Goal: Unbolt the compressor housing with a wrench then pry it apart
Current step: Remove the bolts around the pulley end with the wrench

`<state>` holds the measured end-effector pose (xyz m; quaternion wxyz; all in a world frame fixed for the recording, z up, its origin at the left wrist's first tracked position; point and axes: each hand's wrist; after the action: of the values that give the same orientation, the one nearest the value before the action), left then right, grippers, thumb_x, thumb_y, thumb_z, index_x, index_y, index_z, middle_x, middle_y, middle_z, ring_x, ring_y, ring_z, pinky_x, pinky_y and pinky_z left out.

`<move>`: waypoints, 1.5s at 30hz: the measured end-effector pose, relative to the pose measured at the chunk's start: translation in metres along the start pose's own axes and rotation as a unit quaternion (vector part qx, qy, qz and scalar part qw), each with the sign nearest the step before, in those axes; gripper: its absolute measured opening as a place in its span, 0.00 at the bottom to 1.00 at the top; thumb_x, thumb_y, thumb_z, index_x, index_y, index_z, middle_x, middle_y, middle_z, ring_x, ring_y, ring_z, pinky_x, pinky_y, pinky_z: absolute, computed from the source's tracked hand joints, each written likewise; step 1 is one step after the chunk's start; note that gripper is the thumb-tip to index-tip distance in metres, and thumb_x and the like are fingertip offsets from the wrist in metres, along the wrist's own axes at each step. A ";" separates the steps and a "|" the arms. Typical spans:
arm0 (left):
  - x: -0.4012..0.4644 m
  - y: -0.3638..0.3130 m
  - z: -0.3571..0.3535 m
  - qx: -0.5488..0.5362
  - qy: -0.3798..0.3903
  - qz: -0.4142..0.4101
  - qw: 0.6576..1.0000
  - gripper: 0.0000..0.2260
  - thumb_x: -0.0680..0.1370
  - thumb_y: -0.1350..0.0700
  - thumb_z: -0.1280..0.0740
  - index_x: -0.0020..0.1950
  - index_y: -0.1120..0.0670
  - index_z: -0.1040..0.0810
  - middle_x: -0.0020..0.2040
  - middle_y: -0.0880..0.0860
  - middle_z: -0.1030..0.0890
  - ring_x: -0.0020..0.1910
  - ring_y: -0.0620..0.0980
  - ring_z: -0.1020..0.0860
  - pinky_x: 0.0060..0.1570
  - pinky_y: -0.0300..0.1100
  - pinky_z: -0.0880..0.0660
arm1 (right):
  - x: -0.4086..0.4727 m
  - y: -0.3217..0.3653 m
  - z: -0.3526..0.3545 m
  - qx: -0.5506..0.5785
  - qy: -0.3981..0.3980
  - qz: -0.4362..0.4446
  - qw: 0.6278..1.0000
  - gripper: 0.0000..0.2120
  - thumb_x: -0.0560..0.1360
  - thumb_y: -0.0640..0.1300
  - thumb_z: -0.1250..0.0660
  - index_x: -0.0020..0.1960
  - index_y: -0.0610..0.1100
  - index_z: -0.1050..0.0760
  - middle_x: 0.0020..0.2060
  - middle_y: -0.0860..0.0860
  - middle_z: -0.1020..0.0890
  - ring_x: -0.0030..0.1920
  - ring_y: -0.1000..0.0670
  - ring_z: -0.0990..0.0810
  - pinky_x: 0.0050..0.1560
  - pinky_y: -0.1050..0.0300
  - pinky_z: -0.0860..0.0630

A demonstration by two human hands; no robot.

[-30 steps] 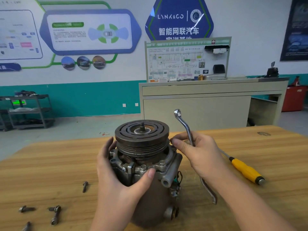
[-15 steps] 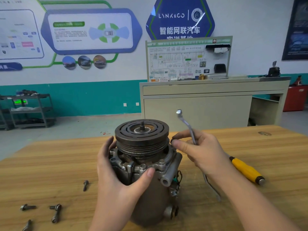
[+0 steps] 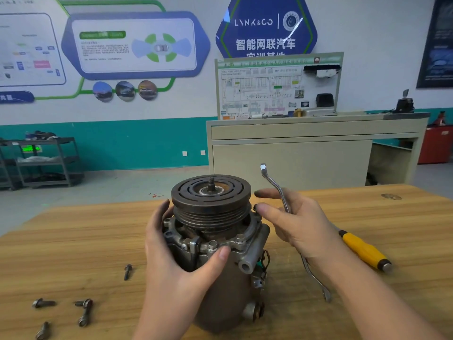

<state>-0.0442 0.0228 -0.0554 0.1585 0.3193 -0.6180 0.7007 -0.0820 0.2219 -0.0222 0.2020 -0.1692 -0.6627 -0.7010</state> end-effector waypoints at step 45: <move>0.000 -0.001 0.000 -0.007 0.006 -0.010 1.000 0.44 0.57 0.39 0.26 0.70 0.42 0.40 0.69 0.46 0.31 0.68 0.43 0.31 0.69 0.50 0.35 | 0.003 -0.003 0.005 -0.061 -0.043 0.002 0.997 0.16 0.63 0.56 0.28 0.49 0.56 0.21 0.19 0.56 0.33 0.20 0.57 0.38 0.23 0.66 0.41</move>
<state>-0.0436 0.0234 -0.0552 0.1713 0.3206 -0.6183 0.6968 -0.0856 0.2270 -0.0228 0.1644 -0.2123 -0.6267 -0.7316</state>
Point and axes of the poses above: each hand's wrist, its own x-axis towards the middle knuckle, its own z-axis out of the back of the hand, y = z × x
